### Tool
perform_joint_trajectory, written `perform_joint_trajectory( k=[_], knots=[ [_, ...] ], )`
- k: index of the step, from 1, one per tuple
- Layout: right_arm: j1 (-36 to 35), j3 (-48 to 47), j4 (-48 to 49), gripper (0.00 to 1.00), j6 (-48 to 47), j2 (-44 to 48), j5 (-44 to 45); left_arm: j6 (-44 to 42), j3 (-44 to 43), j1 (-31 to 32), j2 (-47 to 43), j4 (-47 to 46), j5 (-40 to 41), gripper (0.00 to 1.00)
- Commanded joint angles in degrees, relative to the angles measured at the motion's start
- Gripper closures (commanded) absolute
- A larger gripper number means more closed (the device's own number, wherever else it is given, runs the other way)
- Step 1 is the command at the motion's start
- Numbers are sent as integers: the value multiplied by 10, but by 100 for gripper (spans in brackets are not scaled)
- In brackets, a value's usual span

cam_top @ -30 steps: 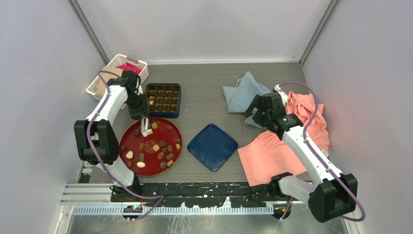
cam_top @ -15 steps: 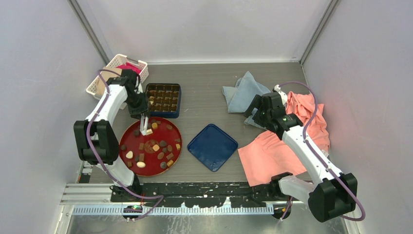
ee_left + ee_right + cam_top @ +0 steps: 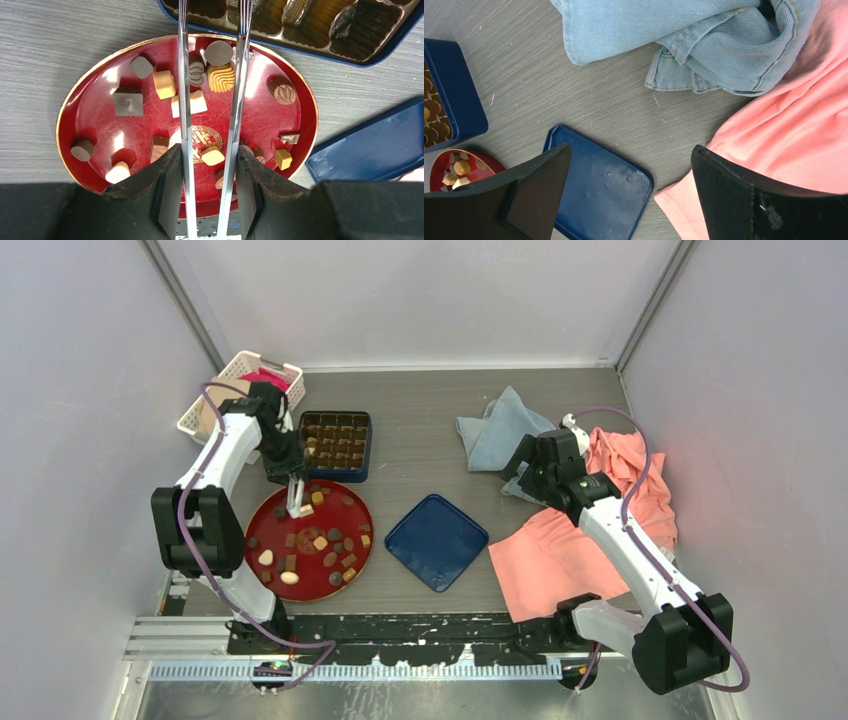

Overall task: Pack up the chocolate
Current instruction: Place the fake chocolate in the packing box.

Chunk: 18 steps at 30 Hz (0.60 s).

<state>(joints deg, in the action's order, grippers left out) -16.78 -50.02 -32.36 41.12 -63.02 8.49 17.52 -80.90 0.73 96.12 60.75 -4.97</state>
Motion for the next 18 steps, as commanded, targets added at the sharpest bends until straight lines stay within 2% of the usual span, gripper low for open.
perform_joint_trajectory(
  k=[1, 10, 18],
  knots=[
    [-4, -6, 13, 5, 0, 4, 9, -9, -27, -4, -16, 6, 10, 61],
    [-3, -6, 13, 5, 0, 5, 9, -6, -28, -4, -26, 6, 4, 64],
    [-3, -6, 15, 5, 2, 2, 6, -6, -41, -1, -73, 12, -25, 89]
  ],
)
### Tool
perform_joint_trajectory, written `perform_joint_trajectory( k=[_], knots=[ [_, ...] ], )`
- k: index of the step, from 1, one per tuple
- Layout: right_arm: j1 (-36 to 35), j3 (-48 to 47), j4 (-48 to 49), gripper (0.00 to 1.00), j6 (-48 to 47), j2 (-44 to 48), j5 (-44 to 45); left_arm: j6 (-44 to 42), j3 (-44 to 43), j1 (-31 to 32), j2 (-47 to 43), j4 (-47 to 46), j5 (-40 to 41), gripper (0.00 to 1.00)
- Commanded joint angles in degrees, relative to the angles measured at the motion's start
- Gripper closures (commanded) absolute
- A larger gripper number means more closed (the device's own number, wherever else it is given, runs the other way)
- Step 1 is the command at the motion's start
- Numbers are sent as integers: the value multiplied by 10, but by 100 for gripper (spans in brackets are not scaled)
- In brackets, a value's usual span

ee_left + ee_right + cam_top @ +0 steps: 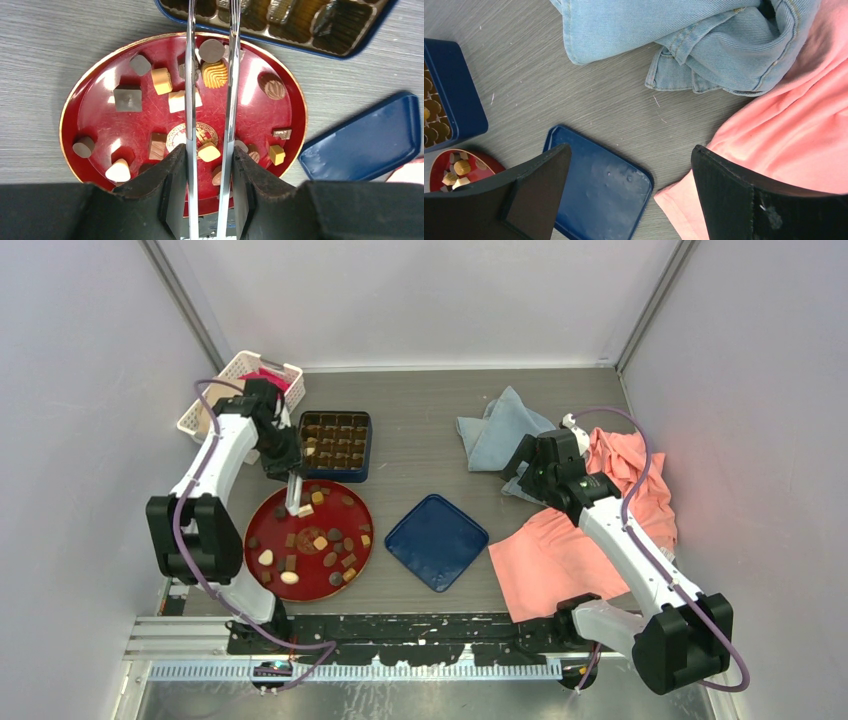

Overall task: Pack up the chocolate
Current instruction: Place the fake chocolate in the packing box, then pick up the fake chocolate from the plate.

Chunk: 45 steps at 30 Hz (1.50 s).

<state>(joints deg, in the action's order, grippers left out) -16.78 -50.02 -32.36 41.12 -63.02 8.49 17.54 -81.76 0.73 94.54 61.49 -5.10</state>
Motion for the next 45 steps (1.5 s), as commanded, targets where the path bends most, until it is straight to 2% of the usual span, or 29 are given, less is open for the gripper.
perform_joint_trajectory(
  k=[1, 3, 8, 18, 26, 31, 45],
  knots=[
    [-3, -7, 16, 5, 2, 0, 5, -8, -35, 0, -63, 9, -24, 94],
    [-3, -8, 18, 5, 4, -3, 1, -14, -38, 4, -77, 19, -26, 100],
    [-4, -10, 21, 5, 5, -7, 2, -25, -30, 34, -108, 38, -28, 100],
    [-3, -15, 23, 5, 5, -16, 0, -2, 28, 152, -145, 74, 9, 100],
    [-3, -13, 26, 5, 4, -19, -2, 29, 111, 175, -189, 96, 20, 100],
    [-4, -15, 31, 5, 6, -26, -10, 43, 158, 180, -205, 78, -9, 100],
    [-4, -11, 27, 5, 8, -15, -8, 70, 200, 265, -194, 80, -18, 98]
  ],
)
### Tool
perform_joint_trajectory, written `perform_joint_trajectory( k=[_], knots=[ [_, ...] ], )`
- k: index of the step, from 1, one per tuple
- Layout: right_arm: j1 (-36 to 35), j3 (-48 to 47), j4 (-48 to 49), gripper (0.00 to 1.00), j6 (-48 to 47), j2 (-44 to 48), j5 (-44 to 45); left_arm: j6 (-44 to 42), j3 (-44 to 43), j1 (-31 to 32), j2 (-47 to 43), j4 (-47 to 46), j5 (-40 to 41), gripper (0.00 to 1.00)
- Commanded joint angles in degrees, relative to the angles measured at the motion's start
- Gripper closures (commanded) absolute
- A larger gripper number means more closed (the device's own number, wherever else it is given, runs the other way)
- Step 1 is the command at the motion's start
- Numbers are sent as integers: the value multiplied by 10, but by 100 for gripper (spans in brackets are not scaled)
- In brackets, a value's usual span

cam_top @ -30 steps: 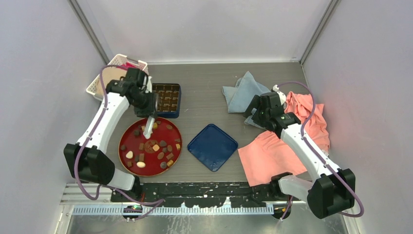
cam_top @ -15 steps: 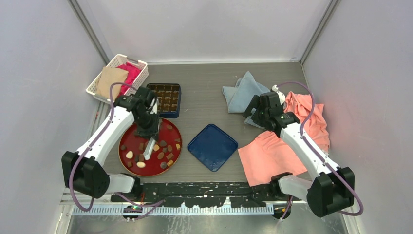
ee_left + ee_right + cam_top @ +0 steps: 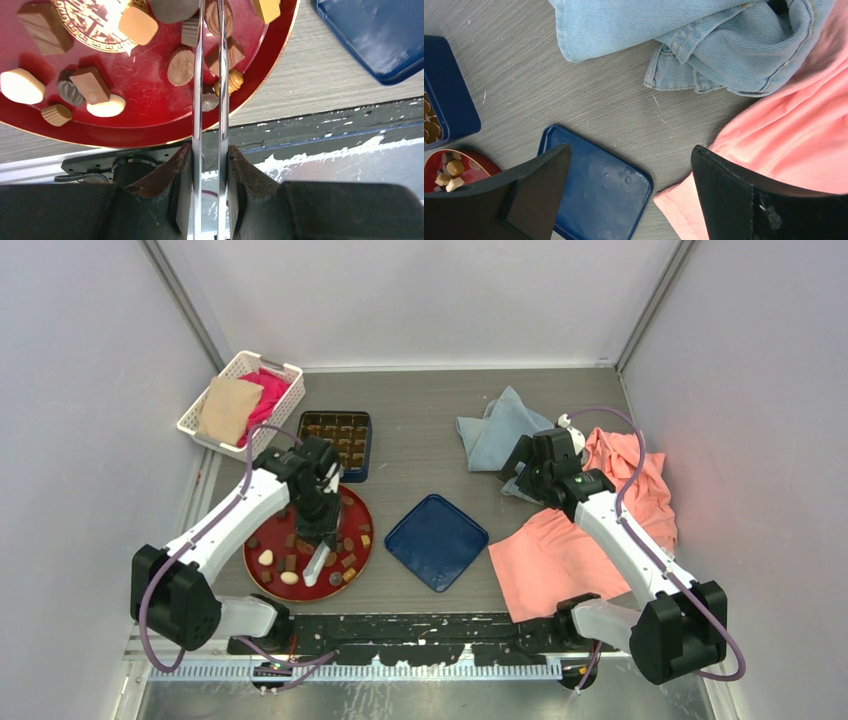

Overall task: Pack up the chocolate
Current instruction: Pick up the fake chocolate from the plate.

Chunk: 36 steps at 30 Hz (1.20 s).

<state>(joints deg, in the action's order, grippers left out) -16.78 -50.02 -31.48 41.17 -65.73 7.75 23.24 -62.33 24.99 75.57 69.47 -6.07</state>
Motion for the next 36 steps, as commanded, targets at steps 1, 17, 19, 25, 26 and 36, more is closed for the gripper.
perform_joint_trajectory(
  k=[1, 17, 19, 25, 26, 36],
  knots=[
    [-4, -10, 17, 5, 6, 14, 1, 13, 5, 31, -3, 10, -8, 98],
    [-3, -4, 20, 5, 11, 12, -7, 45, 24, 89, -21, 28, -18, 99],
    [-4, -4, 17, 5, 10, 15, -6, 52, 24, 90, -20, 18, -23, 93],
    [-3, 3, 13, 5, 8, 24, -1, 62, 27, 96, -22, -6, -50, 84],
    [-3, 3, 14, 5, 9, 24, -1, 64, 28, 97, -22, -9, -54, 84],
    [-3, 4, 16, 5, 8, 22, -3, 72, 44, 104, -13, -23, -67, 75]
  ],
)
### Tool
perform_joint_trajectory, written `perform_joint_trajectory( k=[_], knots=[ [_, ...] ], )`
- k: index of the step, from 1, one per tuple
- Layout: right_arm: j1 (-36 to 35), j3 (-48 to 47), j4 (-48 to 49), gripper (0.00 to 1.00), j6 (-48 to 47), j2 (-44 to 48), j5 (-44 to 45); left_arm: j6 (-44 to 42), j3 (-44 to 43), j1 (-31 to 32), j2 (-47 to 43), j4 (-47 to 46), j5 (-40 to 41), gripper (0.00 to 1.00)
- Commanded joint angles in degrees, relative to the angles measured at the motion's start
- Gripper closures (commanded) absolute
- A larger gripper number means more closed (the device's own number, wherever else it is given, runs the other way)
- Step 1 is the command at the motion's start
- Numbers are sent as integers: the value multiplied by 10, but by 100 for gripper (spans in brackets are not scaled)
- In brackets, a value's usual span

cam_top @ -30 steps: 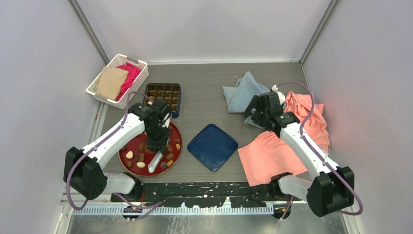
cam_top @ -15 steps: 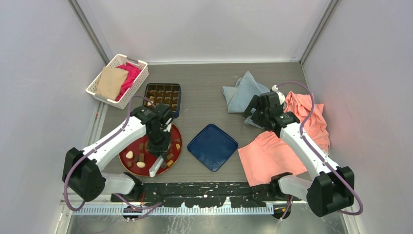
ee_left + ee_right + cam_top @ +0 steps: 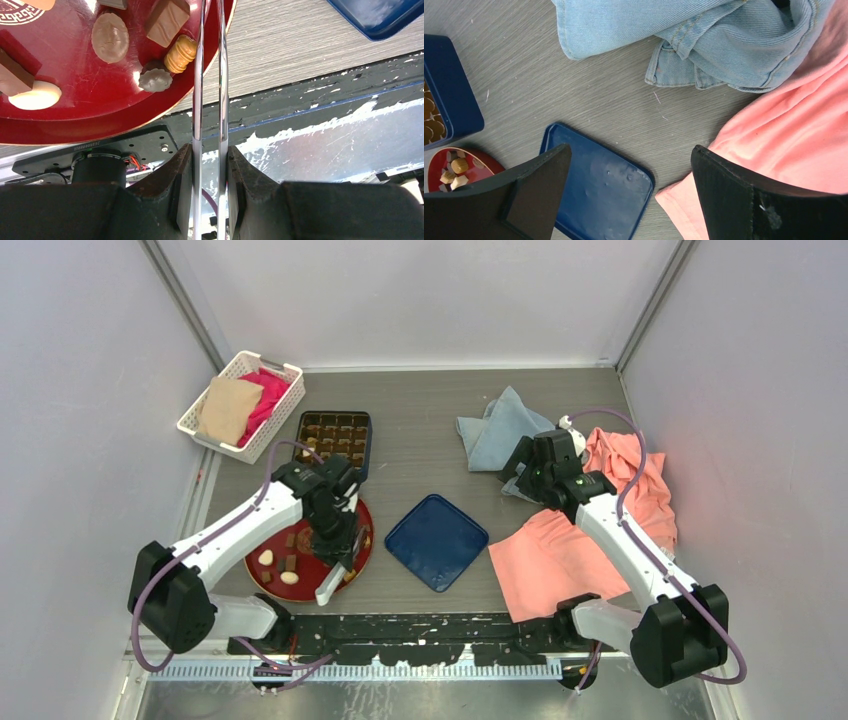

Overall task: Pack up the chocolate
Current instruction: Pick up the fake chocolate from the plate.

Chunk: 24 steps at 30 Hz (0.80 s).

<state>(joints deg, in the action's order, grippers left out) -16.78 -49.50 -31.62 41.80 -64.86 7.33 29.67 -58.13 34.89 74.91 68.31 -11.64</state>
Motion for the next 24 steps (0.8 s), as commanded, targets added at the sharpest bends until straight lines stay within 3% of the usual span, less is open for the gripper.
perform_joint_trajectory(
  k=[1, 24],
  knots=[
    [-3, -1, 18, 5, 1, 13, 1, 8, 3, 6, -4, -11, -10, 75],
    [-3, -4, 20, 5, 2, 13, -4, 5, -32, 8, -4, 22, 32, 66]
  ],
)
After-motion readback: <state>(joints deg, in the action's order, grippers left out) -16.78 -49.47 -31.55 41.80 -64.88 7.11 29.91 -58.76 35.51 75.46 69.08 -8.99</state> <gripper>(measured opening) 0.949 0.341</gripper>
